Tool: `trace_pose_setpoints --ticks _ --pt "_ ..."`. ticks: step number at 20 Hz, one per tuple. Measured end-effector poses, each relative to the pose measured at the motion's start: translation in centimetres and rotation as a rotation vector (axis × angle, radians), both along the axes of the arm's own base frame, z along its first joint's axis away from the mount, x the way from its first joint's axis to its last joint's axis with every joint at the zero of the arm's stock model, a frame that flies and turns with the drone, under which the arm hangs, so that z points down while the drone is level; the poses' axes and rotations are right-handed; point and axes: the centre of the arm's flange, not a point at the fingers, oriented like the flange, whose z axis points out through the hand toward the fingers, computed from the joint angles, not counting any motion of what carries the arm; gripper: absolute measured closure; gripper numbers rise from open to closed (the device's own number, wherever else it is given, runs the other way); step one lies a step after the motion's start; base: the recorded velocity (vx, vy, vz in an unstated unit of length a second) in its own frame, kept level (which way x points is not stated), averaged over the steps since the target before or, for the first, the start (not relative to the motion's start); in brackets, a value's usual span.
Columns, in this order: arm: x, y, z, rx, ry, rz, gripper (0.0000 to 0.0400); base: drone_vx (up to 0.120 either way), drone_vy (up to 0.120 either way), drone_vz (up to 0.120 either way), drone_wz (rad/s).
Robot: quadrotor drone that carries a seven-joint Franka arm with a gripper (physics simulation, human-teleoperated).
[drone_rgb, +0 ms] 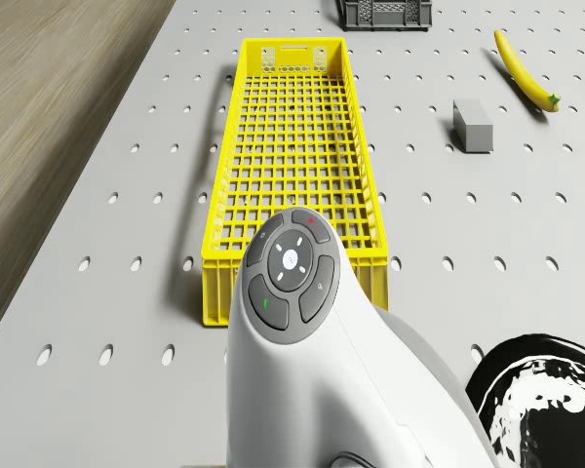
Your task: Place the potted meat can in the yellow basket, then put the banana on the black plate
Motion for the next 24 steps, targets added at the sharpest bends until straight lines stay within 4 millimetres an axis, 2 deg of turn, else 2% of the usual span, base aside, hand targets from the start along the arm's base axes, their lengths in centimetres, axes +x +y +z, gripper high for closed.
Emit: trace_pose_setpoints --ticks 5,10,15,21,24 --pt "0.0 0.0 -0.6 -0.001 0.0 0.003 0.0112 0.0 0.0 0.0 0.0" --pt "0.0 0.0 -2.0 -0.002 0.001 0.002 0.0112 0.0 0.0 0.112 0.0" --pt "0.0 0.0 -2.6 -0.002 0.001 0.001 0.0113 0.008 0.0 0.12 0.0" --pt "0.0 0.0 -2.9 -0.003 0.001 0.001 0.0113 0.12 0.0 0.12 0.0" --pt "0.0 0.0 -2.9 -0.003 0.001 0.002 0.0113 0.12 0.0 0.0 0.0"
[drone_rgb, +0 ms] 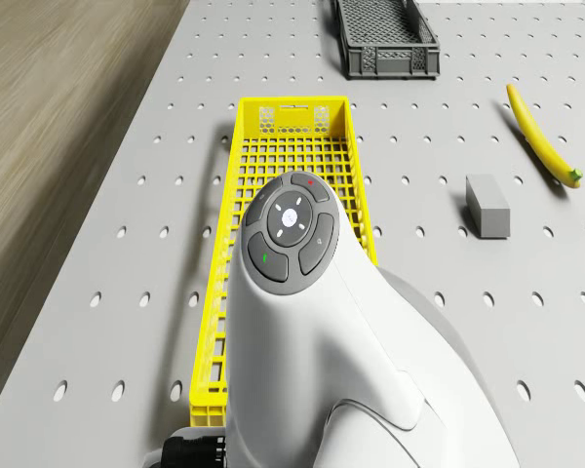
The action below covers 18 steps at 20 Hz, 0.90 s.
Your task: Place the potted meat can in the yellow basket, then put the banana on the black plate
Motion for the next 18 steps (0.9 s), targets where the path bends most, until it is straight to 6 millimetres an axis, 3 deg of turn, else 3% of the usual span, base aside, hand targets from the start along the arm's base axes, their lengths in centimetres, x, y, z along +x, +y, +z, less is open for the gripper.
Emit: trace_pose_setpoints --ticks 18 --pt "0.0 0.0 -0.04 0.0 0.0 0.0 0.0113 0.12 0.0 0.0 0.0"
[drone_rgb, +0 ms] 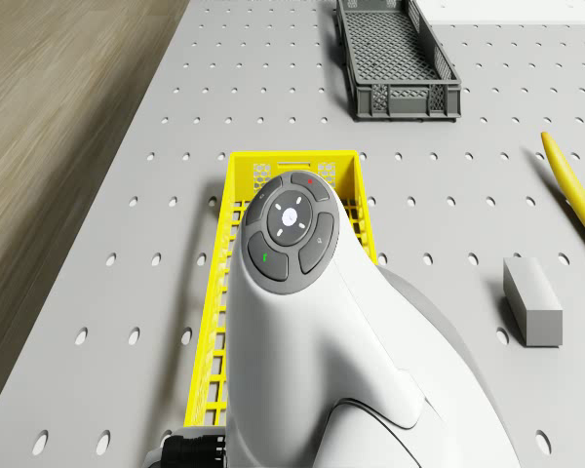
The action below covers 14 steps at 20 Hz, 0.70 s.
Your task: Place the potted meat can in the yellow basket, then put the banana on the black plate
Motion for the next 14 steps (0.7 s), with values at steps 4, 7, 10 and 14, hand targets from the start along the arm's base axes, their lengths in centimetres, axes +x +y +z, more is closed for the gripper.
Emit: trace_pose_setpoints --ticks 4,7,10,14 --pt "0.0 0.0 0.0 0.0 0.0 0.0 0.0113 0.12 0.0 0.0 0.0" --pt "0.0 0.0 0.0 0.0 0.0 0.0 0.0113 0.12 0.0 0.0 0.0" --pt "0.0 0.0 0.0 0.0 0.0 0.0 0.0113 0.12 0.0 0.0 0.0" --pt "0.0 0.0 0.0 0.0 0.0 0.0 0.0113 0.12 0.0 -0.1 0.0"
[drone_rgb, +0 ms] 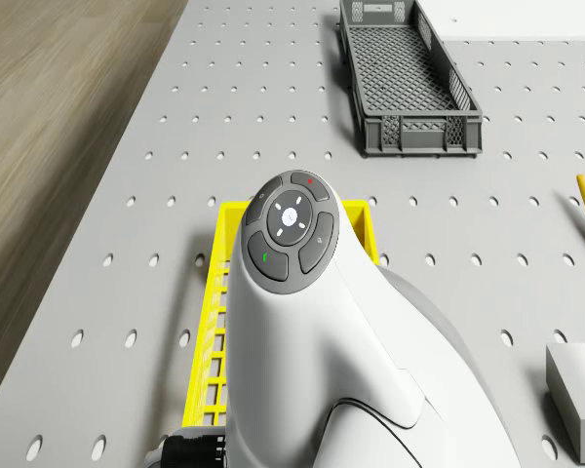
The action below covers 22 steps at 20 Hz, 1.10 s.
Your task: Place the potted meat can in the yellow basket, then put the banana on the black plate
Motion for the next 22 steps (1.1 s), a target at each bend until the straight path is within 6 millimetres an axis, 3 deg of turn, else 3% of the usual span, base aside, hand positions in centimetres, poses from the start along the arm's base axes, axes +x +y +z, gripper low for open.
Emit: trace_pose_setpoints --ticks 4,12,15,22 --pt "0.0 0.0 0.0 0.0 0.0 0.0 0.0113 0.12 0.0 -0.11 0.0" --pt "0.0 0.0 0.0 0.0 0.0 0.0 0.0113 0.12 0.0 0.0 0.0" --pt "0.0 0.0 0.0 0.0 0.0 0.0 0.0113 0.12 -0.107 0.0 0.0" --pt "0.0 0.0 1.5 0.0 0.0 0.0 0.0114 0.006 0.0 0.0 0.0"
